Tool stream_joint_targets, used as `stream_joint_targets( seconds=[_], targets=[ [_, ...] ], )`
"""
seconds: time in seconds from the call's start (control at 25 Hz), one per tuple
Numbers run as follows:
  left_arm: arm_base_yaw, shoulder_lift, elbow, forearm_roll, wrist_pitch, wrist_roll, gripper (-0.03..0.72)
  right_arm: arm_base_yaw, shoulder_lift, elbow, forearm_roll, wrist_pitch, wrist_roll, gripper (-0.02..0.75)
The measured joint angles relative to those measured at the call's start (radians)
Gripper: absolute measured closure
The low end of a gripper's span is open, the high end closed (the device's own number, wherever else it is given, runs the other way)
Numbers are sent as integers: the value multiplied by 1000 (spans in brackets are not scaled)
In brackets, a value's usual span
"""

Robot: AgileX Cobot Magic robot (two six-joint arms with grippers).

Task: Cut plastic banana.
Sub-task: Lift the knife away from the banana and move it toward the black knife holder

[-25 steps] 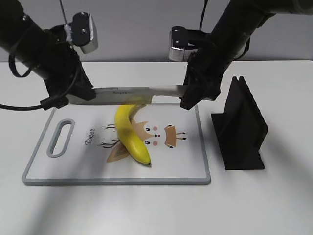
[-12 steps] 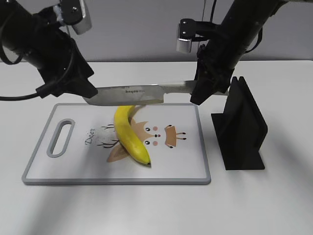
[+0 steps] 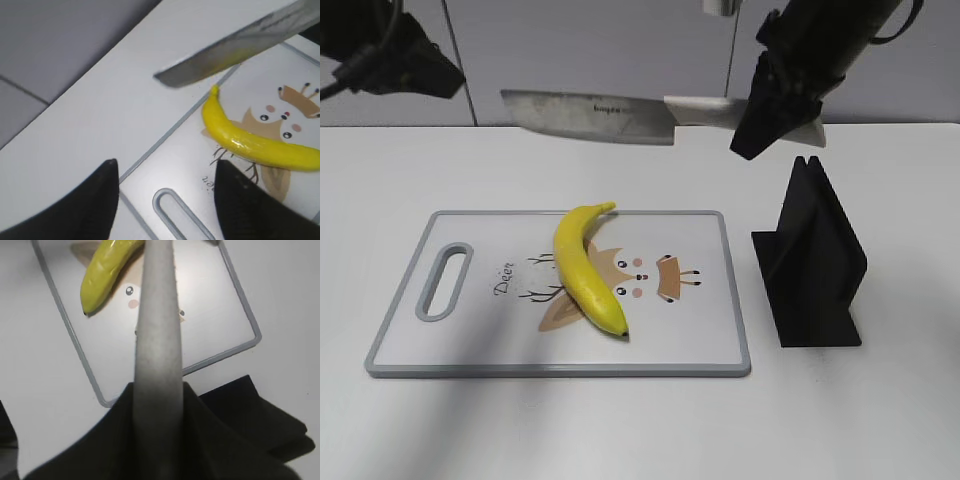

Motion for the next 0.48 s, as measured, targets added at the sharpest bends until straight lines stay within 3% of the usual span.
stream_joint_targets(
  seconds=[0.16, 0.36, 0.48],
  targets=[
    [0, -70, 0, 171, 50, -279, 97, 0, -57, 0, -12, 2, 198, 559],
    [0, -136, 0, 276, 190, -418, 97, 0, -106, 0, -82, 7, 376, 559],
    [0, -172, 0, 346, 260, -564, 99, 0, -145, 0, -131, 8, 522, 559]
  ],
)
